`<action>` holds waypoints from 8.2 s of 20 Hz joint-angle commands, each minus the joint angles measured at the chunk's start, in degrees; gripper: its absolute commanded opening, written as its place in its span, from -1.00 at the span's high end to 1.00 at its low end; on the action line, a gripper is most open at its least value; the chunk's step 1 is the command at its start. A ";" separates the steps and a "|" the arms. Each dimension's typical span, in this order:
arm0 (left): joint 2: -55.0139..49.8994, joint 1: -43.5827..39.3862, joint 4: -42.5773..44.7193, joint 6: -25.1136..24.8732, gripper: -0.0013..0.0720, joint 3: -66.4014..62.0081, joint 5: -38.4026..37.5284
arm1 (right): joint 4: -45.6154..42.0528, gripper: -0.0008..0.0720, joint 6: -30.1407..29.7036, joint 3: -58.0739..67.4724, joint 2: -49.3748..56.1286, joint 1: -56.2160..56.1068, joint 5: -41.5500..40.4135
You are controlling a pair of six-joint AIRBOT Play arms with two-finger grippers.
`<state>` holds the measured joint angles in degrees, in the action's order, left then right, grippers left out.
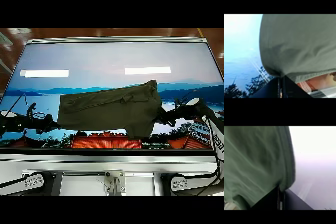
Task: Fold the shirts.
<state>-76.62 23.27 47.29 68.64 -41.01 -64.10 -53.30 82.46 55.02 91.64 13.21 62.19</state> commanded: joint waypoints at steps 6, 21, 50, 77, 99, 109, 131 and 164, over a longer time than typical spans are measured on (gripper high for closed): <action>15.78 0.04 -0.37 -0.52 0.86 -24.46 -0.66 | 6.05 0.80 -18.16 18.56 -16.55 -2.23 7.26; 45.22 0.04 19.04 8.39 0.86 -66.62 -9.88 | -21.73 0.80 -0.85 54.29 -56.83 -2.08 6.99; -14.80 -9.49 20.24 4.46 0.86 -38.84 22.01 | -21.73 0.80 6.10 36.81 12.04 -17.73 -23.96; -20.13 -4.28 23.56 9.81 -0.52 -46.23 -21.03 | -26.56 -0.67 11.34 29.55 2.08 -11.91 6.34; -6.14 8.83 19.06 0.13 -0.82 -2.91 -9.51 | -6.71 -0.67 -4.11 0.20 -13.94 9.31 10.84; -8.55 5.88 16.24 2.91 0.35 -2.73 -4.09 | -6.71 -0.67 -3.39 -0.17 -13.94 9.29 12.63; -5.20 5.88 6.58 -5.22 0.86 -2.89 -7.87 | -6.38 -0.76 11.37 -19.23 -15.39 -16.15 -2.75; -22.25 -2.23 -1.84 2.84 0.86 -38.53 2.95 | -3.08 0.80 8.96 24.72 6.73 -14.93 -20.50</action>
<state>-93.06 22.17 45.41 67.88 -75.59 -61.84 -56.31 90.72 75.70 92.77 -2.50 42.74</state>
